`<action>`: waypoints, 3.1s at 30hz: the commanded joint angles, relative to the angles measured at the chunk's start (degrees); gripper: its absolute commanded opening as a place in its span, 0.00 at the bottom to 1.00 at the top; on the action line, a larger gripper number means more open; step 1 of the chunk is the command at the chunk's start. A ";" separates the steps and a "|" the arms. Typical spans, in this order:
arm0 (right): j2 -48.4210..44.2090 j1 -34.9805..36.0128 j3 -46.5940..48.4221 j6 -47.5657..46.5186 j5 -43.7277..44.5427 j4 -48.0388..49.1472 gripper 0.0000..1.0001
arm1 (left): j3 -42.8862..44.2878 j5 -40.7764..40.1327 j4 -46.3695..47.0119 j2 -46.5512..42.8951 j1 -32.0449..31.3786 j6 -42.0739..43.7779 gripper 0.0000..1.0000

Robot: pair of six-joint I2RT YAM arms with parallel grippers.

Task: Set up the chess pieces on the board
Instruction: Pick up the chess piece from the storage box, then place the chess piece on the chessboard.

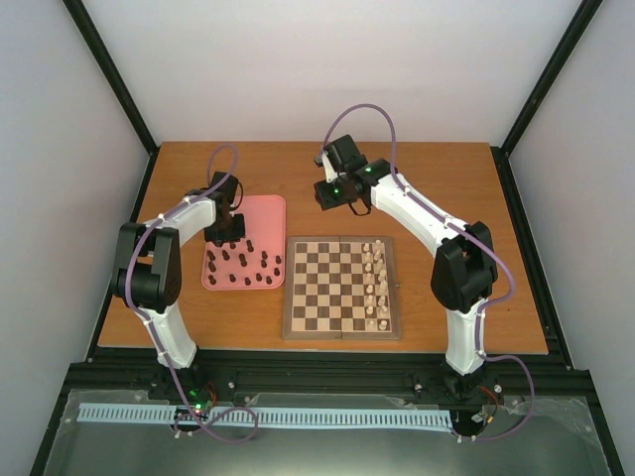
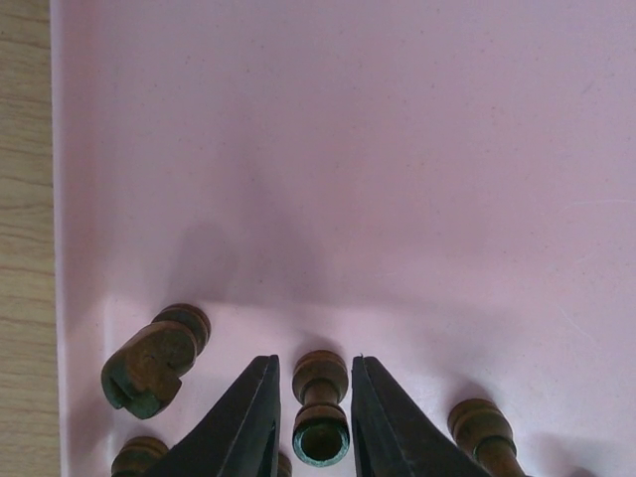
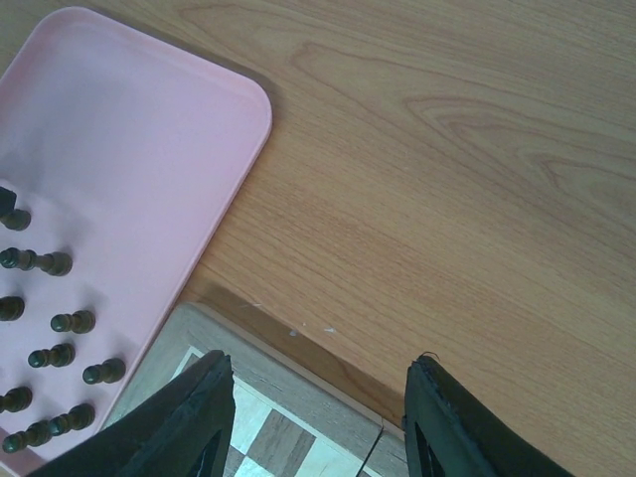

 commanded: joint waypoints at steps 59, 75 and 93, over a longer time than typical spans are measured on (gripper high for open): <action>0.10 -3.41 -1.86 1.64 0.72 -1.00 0.48 | 18.89 10.53 -13.42 1.44 -23.42 -6.60 0.11; -0.84 -4.44 -4.47 1.09 0.13 0.09 0.48 | 20.66 10.88 -13.98 7.02 -24.65 -7.78 0.12; -0.68 -5.51 -4.75 0.82 -0.62 0.18 0.48 | 22.76 9.95 -13.93 10.85 -24.75 -7.95 0.16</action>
